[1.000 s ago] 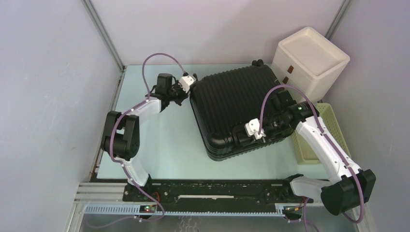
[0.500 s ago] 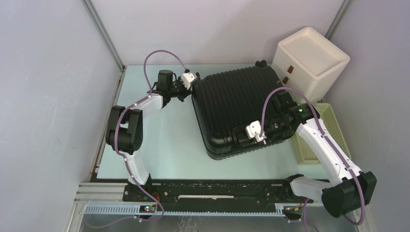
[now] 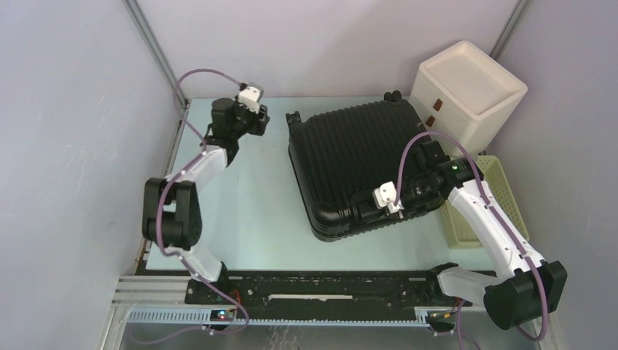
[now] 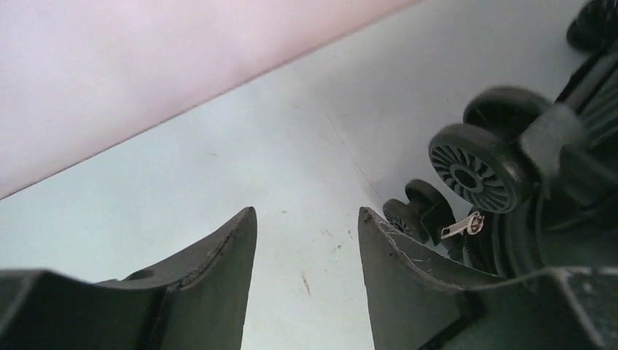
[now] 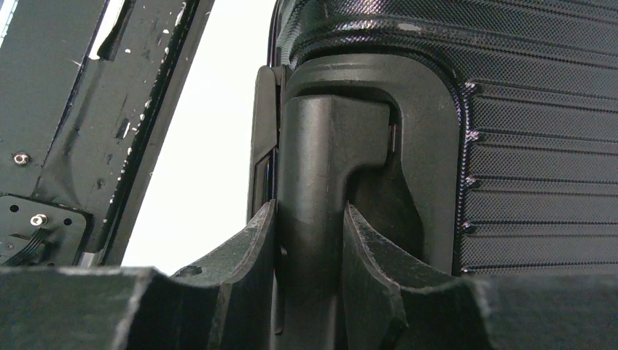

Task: Open, take out, and arrange the luggage
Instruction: Unzip the zipper of the luggage, then open the luggage at the center of the board.

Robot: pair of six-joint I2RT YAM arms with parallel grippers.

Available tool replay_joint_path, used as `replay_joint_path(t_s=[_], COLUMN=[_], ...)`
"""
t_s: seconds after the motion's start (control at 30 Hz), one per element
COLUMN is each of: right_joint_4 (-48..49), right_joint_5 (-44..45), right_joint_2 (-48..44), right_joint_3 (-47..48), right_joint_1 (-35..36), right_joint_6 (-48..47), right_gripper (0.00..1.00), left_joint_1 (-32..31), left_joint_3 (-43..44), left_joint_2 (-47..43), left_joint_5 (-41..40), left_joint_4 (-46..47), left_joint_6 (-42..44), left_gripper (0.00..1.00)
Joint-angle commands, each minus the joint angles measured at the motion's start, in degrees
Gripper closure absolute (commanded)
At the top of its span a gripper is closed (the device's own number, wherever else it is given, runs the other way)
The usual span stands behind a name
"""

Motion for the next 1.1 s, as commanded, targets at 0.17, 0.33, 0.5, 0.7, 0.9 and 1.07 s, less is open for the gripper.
replay_joint_path(t_s=[0.17,0.33,0.5,0.7,0.9,1.07], right_joint_4=[-4.47,-4.35,-7.97,-8.94,12.29,22.20], right_joint_5=[-2.03,-4.38,-14.13,-26.16,-30.09,-28.05], right_joint_2=[-5.44,-10.43,-13.87,-18.08,-26.61,-30.32], right_joint_3=[-2.08,-1.42,-1.39,-4.15,-11.25,-14.25], right_joint_1=[-0.19,-4.79,-12.98,-25.52,-35.87,-42.04], right_joint_6=[11.15,13.36,11.20,12.33,37.59,50.40], right_gripper=[0.44,0.32,0.22,0.00,0.00,0.00], left_joint_1=[3.40,4.07,1.80,-19.44,-37.37,-48.04], left_joint_3=[-10.14,-12.04,-19.18,-23.93,-22.87,-13.94], left_joint_2=[-24.50,-31.55,-37.77,-49.79,-48.18,-36.22], left_joint_5=[1.97,15.53,22.28,14.16,12.08,2.32], left_joint_4=[3.06,2.65,6.36,-4.04,-9.55,-18.83], left_joint_6=[-20.32,-34.85,-44.31,-17.87,4.35,11.66], left_gripper=[0.29,0.25,0.22,0.20,0.20,0.05])
